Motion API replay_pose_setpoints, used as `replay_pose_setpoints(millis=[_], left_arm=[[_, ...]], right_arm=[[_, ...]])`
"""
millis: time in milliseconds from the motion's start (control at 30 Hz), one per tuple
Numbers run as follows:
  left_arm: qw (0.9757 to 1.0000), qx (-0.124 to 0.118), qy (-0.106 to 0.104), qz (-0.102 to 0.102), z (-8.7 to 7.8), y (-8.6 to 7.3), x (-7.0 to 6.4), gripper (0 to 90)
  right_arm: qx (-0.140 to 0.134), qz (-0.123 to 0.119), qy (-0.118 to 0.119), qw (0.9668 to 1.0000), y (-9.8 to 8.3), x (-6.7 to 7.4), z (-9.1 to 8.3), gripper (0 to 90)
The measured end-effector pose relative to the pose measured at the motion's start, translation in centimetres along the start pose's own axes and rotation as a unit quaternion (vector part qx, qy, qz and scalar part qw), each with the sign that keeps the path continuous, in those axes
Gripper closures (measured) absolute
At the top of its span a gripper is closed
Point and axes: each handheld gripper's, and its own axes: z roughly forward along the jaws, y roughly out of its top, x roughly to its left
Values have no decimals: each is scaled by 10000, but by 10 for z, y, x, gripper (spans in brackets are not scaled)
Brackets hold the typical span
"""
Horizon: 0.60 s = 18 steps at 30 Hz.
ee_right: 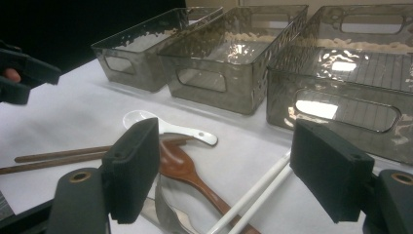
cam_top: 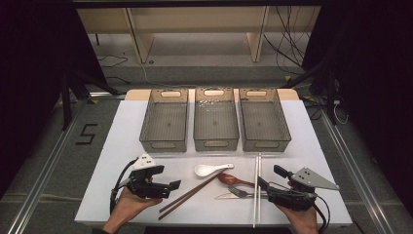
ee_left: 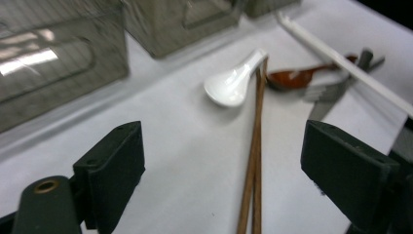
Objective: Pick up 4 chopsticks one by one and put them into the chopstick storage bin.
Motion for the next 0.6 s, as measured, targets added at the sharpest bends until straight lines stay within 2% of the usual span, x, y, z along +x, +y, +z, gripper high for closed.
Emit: replay_pose_setpoints(millis=[100, 200, 333, 400, 533, 600], left_arm=[[9987, 459, 22, 219, 10, 5, -5, 176], [9958, 819, 64, 395, 19, 8, -11, 201], [9902, 1224, 183, 647, 29, 12, -16, 258], [9864, 1447, 225, 741, 33, 13, -17, 286], [9807, 1736, 254, 867, 40, 16, -20, 337], [9781, 1869, 204, 898, 43, 16, -21, 375]], right_arm=[[-3, 1, 3, 10000, 0, 0, 0, 274], [-8, -2, 10, 10000, 0, 0, 0, 274], [-18, 4, 20, 10000, 0, -1, 0, 274], [-23, 15, 19, 10000, 0, 0, -1, 274], [-21, 11, 9, 10000, 0, -1, -1, 274], [-24, 5, 14, 10000, 0, -1, -1, 274]])
